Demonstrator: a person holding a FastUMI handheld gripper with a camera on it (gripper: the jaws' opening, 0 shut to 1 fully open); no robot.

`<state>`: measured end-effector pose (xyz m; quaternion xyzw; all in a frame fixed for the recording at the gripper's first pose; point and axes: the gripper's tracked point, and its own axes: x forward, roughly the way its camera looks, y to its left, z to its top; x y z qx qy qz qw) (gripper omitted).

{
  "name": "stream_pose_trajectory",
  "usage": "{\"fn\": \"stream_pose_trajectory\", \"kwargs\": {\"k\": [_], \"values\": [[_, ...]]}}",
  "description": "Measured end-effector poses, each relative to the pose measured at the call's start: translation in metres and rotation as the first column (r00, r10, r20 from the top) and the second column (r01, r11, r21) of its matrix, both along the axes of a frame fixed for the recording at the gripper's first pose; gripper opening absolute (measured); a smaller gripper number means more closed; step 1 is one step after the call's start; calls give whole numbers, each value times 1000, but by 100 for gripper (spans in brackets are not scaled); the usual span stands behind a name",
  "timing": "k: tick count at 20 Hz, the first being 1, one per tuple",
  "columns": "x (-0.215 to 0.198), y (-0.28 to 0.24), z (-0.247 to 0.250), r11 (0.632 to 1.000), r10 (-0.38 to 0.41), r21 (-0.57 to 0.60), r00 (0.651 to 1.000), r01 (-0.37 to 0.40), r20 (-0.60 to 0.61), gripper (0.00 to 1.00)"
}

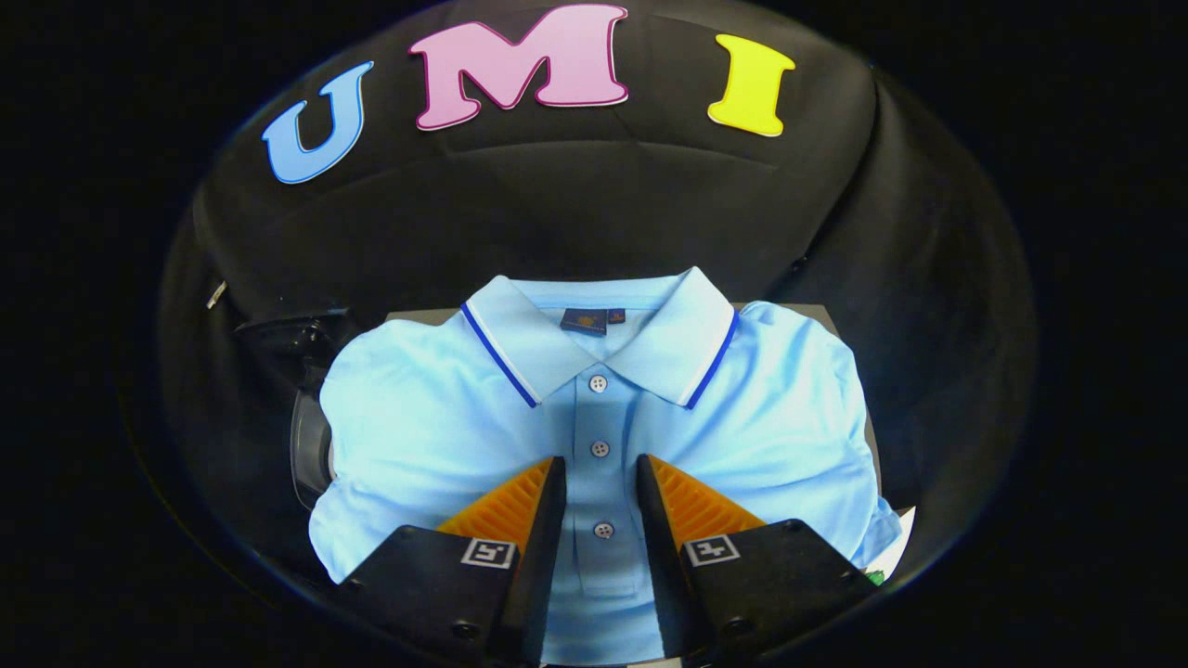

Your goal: Put the clothes into the washing machine and then close the washing machine lid.

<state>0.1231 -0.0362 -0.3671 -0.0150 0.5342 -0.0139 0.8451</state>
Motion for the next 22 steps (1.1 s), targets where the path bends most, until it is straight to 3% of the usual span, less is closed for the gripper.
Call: {"fn": "stream_pose_trajectory", "kwargs": {"k": [5,19,21,22], "values": [[0,-2,0,999,33,0,999,-33,-16,52],[3,-1,1,1000,26,4,999,-26,26,52],[4,-2,-2,1000,-10,10,999,10,43,16],[5,-3,-1,1000,-6,12,999,5,46,16]]}}
